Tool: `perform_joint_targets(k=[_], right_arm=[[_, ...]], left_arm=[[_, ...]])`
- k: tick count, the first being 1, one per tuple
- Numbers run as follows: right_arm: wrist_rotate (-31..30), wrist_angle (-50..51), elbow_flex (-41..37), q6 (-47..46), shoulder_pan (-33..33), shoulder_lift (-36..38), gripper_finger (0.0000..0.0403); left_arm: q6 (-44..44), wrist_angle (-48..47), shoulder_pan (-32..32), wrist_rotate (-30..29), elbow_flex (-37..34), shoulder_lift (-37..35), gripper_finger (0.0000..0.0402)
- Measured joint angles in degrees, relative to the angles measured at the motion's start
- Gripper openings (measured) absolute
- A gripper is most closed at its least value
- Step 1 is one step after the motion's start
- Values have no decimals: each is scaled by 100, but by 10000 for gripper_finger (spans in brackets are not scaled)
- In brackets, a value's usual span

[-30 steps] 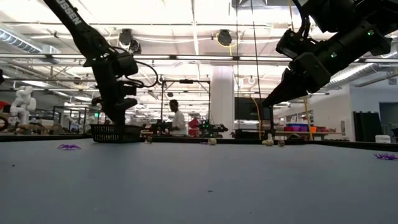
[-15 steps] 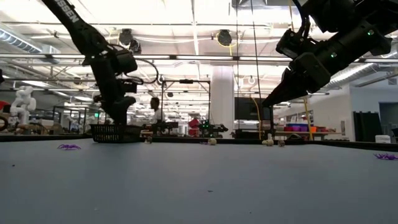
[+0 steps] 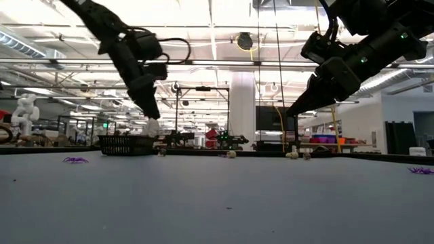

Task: Sort Halloween decoration
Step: Put the black skull toy into the red bin

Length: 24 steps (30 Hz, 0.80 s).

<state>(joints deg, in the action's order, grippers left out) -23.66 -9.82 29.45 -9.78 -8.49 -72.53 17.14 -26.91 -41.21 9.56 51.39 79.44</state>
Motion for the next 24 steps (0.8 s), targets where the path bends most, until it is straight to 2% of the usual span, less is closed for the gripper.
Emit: perform_joint_targets(k=[8,13,17,20,24], right_arm=[[144,-20,0,0,0,0,0],[144,-17,0,20,0,0,0],[146,-15,0,49,0,0,0],[146,-15,0,175,0,0,0],[146,-15,0,262,0,0,0]], left_arm=[[1423,-1340,322,-769,1328,1218,202],[1502,-1892,388,-911,1931,1921,202],[1474,-2392,642,-642,2040,2112,198],[1487,-2457,1018,-543,2040,2073,170],[1533,-1995,1257,-852,2048,1983,103]])
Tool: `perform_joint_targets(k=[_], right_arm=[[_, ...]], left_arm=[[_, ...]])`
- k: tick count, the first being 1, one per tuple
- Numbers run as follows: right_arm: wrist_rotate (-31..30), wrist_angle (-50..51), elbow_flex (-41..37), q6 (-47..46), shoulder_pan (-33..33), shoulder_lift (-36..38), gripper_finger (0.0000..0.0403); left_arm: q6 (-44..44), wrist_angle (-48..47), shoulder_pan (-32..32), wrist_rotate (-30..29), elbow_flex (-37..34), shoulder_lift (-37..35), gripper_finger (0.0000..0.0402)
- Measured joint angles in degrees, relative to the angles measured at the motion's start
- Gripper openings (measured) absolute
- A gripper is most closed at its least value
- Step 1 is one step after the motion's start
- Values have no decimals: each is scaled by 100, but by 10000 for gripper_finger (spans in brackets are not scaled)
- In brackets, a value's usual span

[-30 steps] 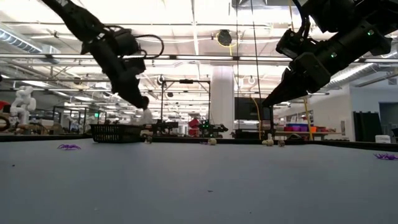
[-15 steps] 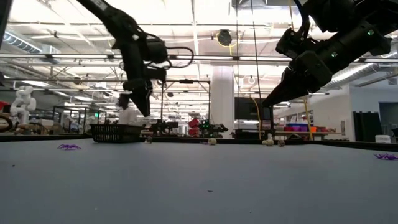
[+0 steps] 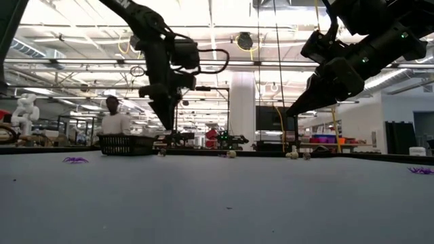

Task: Sort Halloween decoration
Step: Put the black skull toy into the red bin

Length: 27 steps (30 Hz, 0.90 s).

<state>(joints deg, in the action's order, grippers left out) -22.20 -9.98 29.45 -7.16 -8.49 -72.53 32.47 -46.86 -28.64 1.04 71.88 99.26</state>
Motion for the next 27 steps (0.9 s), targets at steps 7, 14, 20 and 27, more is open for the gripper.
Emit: perform_joint_targets(k=[7,14,20,27], right_arm=[[9,0,0,-34,0,0,0],[15,8,0,2,0,0,0],[22,12,0,34,0,0,0],[151,13,2,36,0,0,0]], left_arm=[[-43,252,-432,-470,86,250,27],[80,294,-533,-415,184,574,107],[260,462,-623,-808,184,787,180],[282,591,-867,-921,179,989,208]])
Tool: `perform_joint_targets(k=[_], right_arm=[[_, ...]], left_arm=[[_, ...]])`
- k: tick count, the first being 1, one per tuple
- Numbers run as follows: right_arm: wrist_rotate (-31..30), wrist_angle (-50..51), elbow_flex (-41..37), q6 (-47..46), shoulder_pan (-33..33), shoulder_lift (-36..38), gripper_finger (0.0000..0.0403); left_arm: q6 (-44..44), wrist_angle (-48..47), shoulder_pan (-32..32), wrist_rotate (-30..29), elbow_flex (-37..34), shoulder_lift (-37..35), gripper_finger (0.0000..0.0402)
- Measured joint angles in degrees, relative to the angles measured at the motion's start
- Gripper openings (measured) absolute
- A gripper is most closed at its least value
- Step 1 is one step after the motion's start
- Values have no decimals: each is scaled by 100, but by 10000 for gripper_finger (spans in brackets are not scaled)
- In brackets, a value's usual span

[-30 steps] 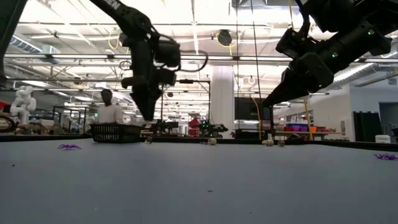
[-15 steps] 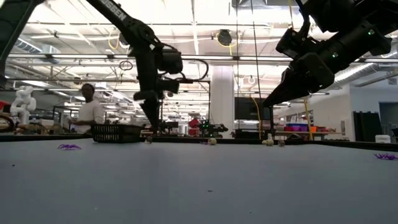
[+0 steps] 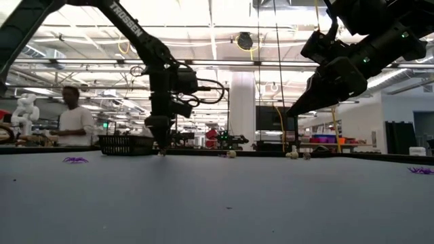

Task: Sort Halloween decoration
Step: Put the black skull toy into the red bin

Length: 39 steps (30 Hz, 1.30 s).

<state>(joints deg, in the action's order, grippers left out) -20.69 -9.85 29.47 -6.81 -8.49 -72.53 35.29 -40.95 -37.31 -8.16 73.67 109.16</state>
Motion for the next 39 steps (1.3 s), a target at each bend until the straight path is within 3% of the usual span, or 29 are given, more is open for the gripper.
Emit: perform_joint_targets(k=[19,33,39], right_arm=[[2,-4,-2,0,-2,0,0],[2,-2,-2,2,0,0,0],[2,-2,-2,2,0,0,0]], left_arm=[[311,164,-141,-184,0,292,202],[570,150,-167,-192,0,283,55],[605,75,-167,-299,0,250,36]])
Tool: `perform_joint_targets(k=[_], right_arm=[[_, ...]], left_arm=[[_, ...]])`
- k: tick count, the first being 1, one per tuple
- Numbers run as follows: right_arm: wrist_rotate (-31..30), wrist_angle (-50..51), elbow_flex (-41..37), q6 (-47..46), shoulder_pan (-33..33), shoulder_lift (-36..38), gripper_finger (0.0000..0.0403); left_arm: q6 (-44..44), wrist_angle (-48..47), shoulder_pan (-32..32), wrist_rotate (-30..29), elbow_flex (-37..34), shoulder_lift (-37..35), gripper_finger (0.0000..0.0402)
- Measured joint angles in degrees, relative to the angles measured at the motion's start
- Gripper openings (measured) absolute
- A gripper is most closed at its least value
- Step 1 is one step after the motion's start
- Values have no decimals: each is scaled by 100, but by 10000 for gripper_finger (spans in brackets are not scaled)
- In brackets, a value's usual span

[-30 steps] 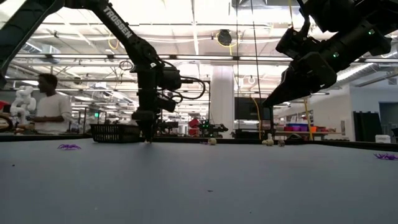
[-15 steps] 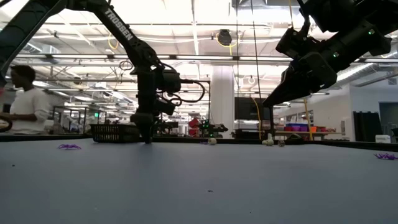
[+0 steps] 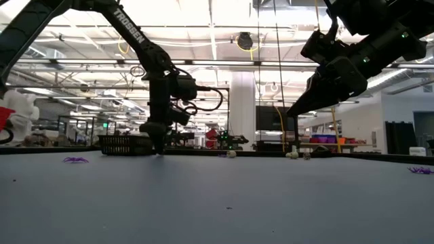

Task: Sort Halloween decoration
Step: Put the black skull toy into the red bin

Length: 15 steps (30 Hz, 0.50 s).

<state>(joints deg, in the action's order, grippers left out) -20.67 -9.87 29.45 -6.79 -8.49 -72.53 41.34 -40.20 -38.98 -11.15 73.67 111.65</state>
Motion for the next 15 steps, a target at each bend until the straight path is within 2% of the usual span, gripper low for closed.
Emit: perform_joint_targets(k=[5,15], right_arm=[[0,4,0,0,-2,0,0],[0,14,0,0,-2,0,0]], left_arm=[[11,-281,35,-141,110,-17,38],[-200,-1389,373,-247,1157,-36,35]])
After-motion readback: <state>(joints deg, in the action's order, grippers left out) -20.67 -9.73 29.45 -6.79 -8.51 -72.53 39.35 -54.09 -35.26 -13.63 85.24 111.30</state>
